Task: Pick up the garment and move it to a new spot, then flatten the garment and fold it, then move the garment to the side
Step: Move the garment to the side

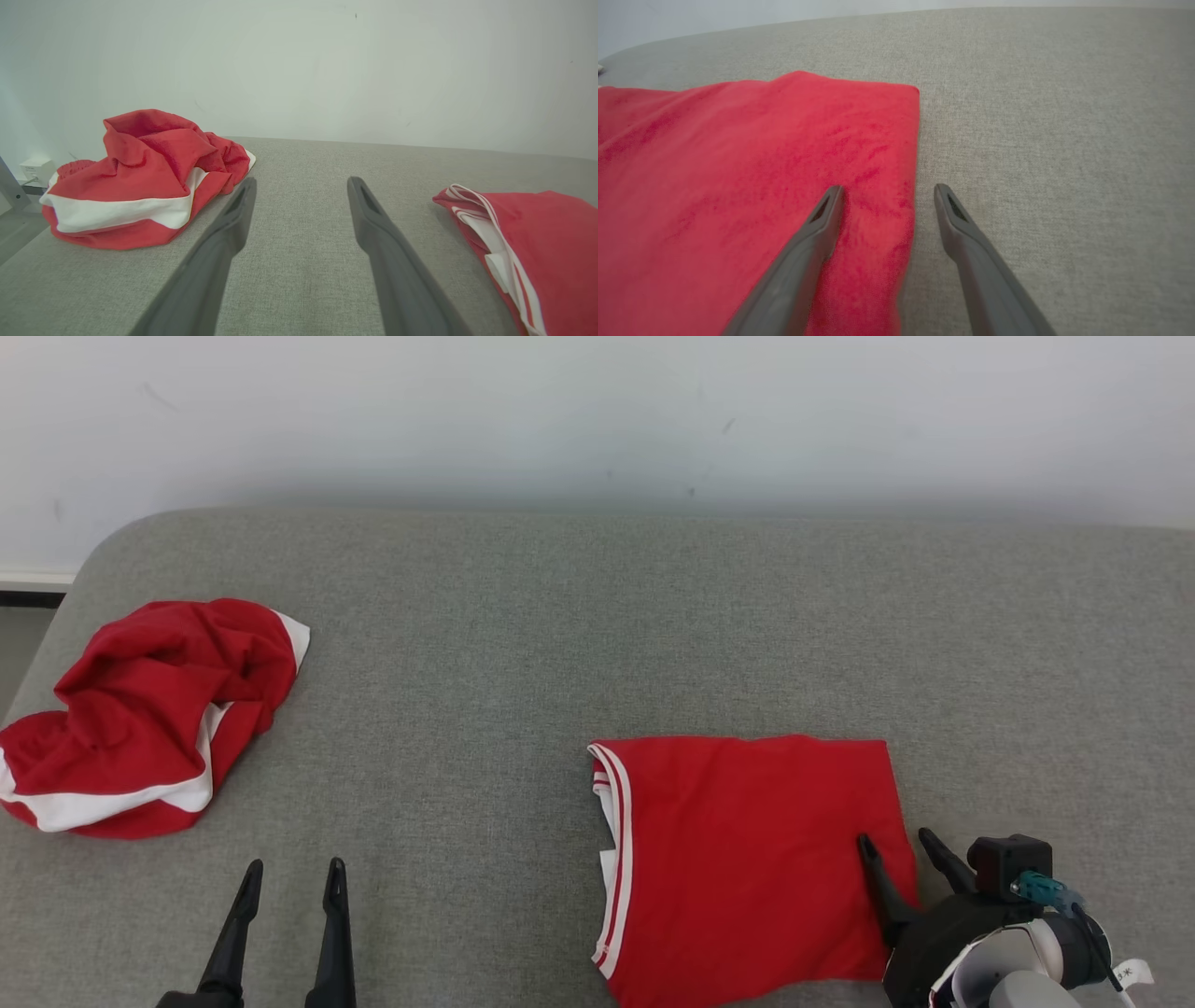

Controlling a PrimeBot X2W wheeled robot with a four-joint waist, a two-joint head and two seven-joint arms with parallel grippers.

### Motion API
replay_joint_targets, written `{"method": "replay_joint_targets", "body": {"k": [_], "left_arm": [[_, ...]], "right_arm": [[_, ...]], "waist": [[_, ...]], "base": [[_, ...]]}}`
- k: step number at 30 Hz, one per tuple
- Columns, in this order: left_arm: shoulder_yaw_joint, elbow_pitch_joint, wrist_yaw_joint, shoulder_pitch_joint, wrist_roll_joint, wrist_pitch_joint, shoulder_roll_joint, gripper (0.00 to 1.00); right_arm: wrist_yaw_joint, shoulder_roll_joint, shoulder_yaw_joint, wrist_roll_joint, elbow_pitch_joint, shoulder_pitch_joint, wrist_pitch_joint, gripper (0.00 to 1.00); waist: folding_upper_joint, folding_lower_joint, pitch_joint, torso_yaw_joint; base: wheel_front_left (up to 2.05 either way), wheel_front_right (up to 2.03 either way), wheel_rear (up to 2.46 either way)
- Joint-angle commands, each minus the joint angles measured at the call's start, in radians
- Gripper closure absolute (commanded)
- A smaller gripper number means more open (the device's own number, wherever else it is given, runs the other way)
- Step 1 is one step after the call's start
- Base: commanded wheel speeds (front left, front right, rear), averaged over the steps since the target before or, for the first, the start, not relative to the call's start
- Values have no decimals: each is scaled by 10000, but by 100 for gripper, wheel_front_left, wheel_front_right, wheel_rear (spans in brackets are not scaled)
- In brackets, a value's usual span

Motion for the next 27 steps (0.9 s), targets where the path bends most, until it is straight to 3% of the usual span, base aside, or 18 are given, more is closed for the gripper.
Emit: {"method": "replay_joint_targets", "body": {"k": [1,5,6,7,8,18,27], "left_arm": [[4,38,16,-143,-101,-30,-46,0],[21,137,15,-244,-132,-30,-59,0],[26,169,15,-250,-138,-30,-58,0],[29,188,15,-276,-142,-30,-59,0],[32,196,15,-307,-142,-30,-64,0],[26,135,15,-674,-139,-30,-92,0],[-278,-187,31,-1788,-176,-30,-99,0]], "right_arm": [[-25,59,39,-12,207,-170,-55,0],[-25,161,194,108,1023,-448,-73,0],[-25,231,293,172,1207,-453,-16,19],[-25,314,397,224,1349,-488,-13,68],[-25,375,459,299,1441,-544,-66,100],[-25,-74,953,571,1650,-2187,-296,100],[-25,-1278,1291,761,1734,-4669,-16,100]], "waist": [[-1,-1,91,79],[-1,-1,149,103],[-1,-1,156,105],[-1,-1,163,103],[-1,-1,175,99],[-1,-1,695,-160],[-1,-1,2402,-518]], "base": [[0,0,0],[0,0,0],[0,0,0],[0,0,0],[0,0,0],[0,0,0],[0,0,0]]}}
